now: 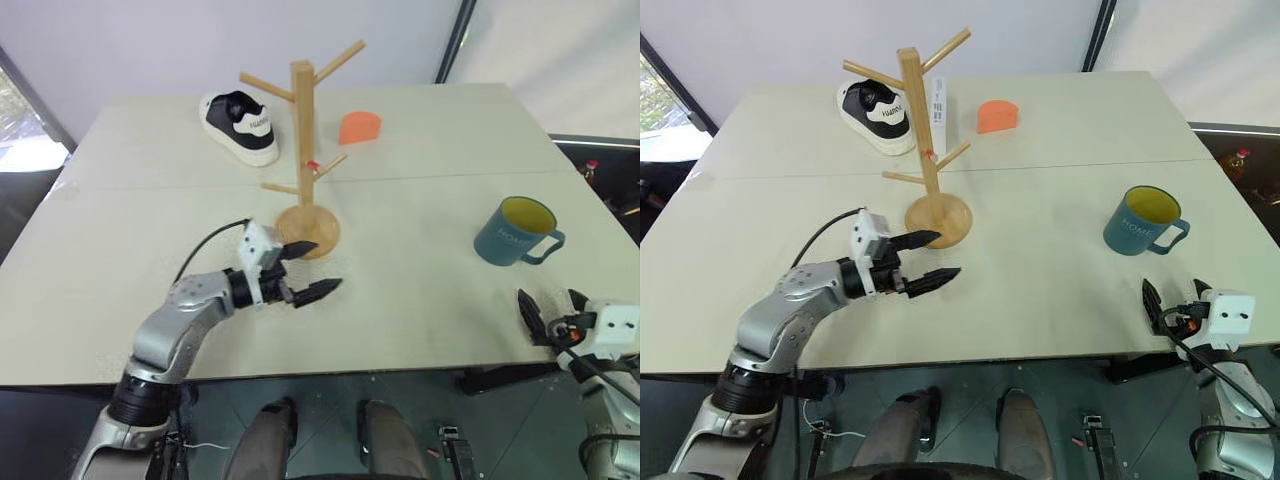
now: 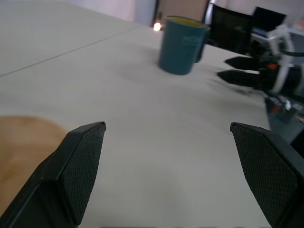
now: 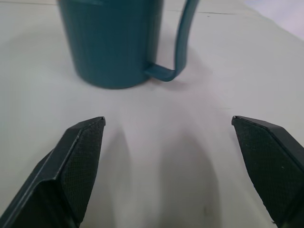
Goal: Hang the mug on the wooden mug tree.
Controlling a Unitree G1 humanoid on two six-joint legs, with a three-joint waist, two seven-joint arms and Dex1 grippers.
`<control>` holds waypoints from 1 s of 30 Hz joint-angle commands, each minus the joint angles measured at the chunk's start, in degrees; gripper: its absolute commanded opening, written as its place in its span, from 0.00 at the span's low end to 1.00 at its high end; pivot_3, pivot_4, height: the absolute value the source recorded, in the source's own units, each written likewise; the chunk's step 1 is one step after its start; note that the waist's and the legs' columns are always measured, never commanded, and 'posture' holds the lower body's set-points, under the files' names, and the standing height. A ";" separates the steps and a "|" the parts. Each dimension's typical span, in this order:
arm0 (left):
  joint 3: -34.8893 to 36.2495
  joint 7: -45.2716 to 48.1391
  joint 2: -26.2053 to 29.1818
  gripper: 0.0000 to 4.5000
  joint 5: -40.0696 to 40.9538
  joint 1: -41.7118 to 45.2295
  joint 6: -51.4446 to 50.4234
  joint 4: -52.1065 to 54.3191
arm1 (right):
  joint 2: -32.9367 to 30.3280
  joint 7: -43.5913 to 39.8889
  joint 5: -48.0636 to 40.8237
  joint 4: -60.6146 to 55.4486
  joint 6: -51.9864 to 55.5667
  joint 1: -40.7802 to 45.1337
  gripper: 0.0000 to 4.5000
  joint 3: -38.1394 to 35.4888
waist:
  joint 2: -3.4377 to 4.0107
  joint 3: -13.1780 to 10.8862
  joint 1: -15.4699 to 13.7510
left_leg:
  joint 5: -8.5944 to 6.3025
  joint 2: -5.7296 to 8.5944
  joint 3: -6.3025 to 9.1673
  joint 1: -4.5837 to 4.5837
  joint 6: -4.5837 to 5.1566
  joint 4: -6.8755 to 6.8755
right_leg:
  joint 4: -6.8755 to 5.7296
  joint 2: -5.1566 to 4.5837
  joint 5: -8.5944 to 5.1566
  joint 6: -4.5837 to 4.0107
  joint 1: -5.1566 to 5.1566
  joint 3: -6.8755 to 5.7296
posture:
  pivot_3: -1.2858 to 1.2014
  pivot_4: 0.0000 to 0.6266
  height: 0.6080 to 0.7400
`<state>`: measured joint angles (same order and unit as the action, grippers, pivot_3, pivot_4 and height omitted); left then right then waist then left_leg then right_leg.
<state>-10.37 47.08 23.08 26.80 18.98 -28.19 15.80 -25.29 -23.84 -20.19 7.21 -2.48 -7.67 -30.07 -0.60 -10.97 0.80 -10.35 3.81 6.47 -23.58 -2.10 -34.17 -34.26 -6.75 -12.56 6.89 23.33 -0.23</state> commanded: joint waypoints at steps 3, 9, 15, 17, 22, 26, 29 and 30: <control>-2.54 1.85 -0.33 1.00 -1.17 1.60 1.73 1.73 | -1.90 2.73 1.62 3.73 -3.04 4.29 0.98 -1.37 | 0.06 0.03 -0.13 | 0.01 0.00 -0.01 0.02 0.01 0.00 | 0.02 -0.01 0.00 0.00 -0.05 0.00 | 0.52 0.24 1.00; -2.62 2.21 -0.28 1.00 -2.34 1.96 2.50 1.45 | -3.60 4.03 2.81 9.82 -3.53 10.99 0.98 -0.25 | 0.08 0.03 -0.16 | 0.02 0.02 0.00 0.03 0.04 0.00 | 0.02 -0.01 0.00 -0.01 -0.05 0.02 | 0.52 0.24 1.00; -2.09 1.96 -0.10 1.00 -2.53 1.42 2.58 2.46 | -4.85 4.99 4.10 15.64 -5.06 16.04 0.98 0.15 | 0.09 0.03 -0.15 | 0.03 0.08 0.02 0.03 0.06 0.01 | 0.01 0.00 0.03 -0.05 -0.06 0.02 | 0.52 0.24 1.00; -2.05 1.83 -0.12 1.00 -2.52 1.39 2.58 2.64 | -5.00 5.09 4.42 16.73 -5.46 16.90 0.98 0.35 | 0.09 0.03 -0.15 | 0.03 0.17 0.02 0.04 0.06 0.00 | 0.00 0.00 0.03 -0.04 -0.06 0.02 | 0.52 0.24 1.00; -2.03 1.51 -0.26 1.00 -2.72 1.66 2.91 2.47 | -5.24 5.30 5.05 18.40 -5.96 18.91 0.98 1.13 | 0.09 0.03 -0.06 | 0.03 0.18 0.03 0.05 0.06 0.00 | -0.01 0.00 0.02 -0.03 -0.07 0.02 | 0.52 0.24 1.00; -1.77 1.41 -0.09 1.00 -2.85 1.84 3.14 2.13 | -5.36 3.86 4.38 19.96 -6.18 20.69 0.79 1.60 | 0.09 0.03 -0.04 | 0.03 0.19 0.02 0.07 0.06 0.00 | -0.02 0.00 0.03 -0.03 -0.08 0.02 | 0.52 0.24 1.00; -1.53 1.28 0.18 1.00 -3.11 1.78 3.48 1.87 | -5.13 2.34 3.95 19.66 -6.12 20.90 0.45 1.98 | 0.09 0.03 -0.09 | 0.03 0.19 0.03 0.08 0.06 0.00 | -0.04 0.00 0.03 -0.04 -0.08 0.02 | 0.52 0.24 1.00; -1.43 1.12 0.27 1.00 -3.37 1.73 3.80 1.66 | -5.09 1.95 4.14 19.30 -6.14 20.65 0.32 2.29 | 0.09 0.03 -0.09 | 0.03 0.19 0.03 0.07 0.06 0.00 | -0.04 0.00 0.03 -0.04 -0.08 0.02 | 0.52 0.24 1.00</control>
<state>-12.65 48.34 23.09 23.96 20.30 -25.71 16.00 -29.52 -21.15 -15.19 27.63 -7.29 12.74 -27.63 -0.51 -10.94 0.70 -10.32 4.01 6.50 -23.50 -2.03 -34.17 -34.30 -6.75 -12.53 6.85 23.25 -0.21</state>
